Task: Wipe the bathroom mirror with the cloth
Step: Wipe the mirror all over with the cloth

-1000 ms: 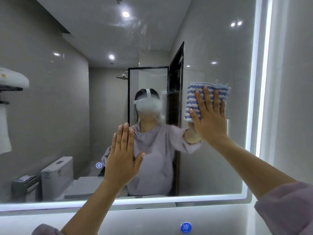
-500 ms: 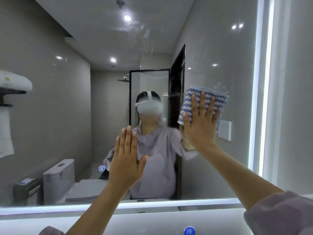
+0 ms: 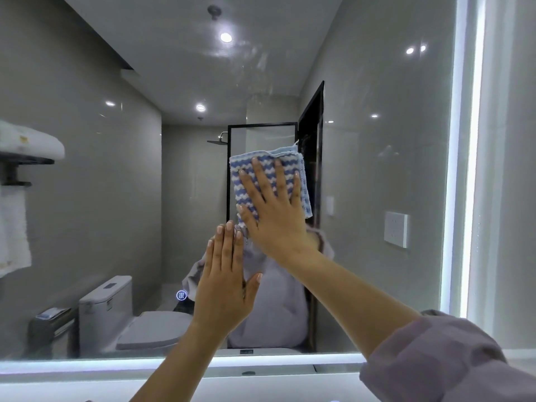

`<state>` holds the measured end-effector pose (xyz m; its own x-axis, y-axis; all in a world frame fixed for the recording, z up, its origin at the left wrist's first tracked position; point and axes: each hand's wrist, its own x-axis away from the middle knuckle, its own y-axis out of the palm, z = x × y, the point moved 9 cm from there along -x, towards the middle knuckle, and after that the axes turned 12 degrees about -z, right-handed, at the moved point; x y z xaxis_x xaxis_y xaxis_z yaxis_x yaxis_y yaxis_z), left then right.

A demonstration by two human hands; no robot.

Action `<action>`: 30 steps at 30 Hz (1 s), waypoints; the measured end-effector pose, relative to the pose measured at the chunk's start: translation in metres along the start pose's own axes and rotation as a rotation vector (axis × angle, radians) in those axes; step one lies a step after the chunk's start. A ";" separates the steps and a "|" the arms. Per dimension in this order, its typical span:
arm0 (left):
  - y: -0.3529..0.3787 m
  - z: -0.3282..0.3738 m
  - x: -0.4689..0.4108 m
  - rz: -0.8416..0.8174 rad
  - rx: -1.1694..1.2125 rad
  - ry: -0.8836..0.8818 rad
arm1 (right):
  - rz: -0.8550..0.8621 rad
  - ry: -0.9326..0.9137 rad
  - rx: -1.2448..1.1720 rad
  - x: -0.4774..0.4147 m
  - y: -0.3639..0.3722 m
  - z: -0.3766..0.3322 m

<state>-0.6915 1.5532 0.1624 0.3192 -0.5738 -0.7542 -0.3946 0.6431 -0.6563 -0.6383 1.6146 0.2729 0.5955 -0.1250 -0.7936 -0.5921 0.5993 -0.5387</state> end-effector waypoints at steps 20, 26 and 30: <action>0.004 -0.001 0.001 0.016 -0.049 0.021 | 0.053 -0.017 0.105 0.016 -0.012 0.082; 0.003 0.000 0.001 0.031 -0.047 0.029 | 0.049 0.101 0.076 0.030 -0.018 0.135; 0.004 -0.001 0.001 0.031 -0.045 0.023 | 0.042 0.188 0.032 0.040 -0.019 0.158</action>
<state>-0.6936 1.5548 0.1593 0.2868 -0.5660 -0.7729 -0.4426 0.6372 -0.6309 -0.5171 1.7234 0.2962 0.4569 -0.2436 -0.8555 -0.5948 0.6314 -0.4975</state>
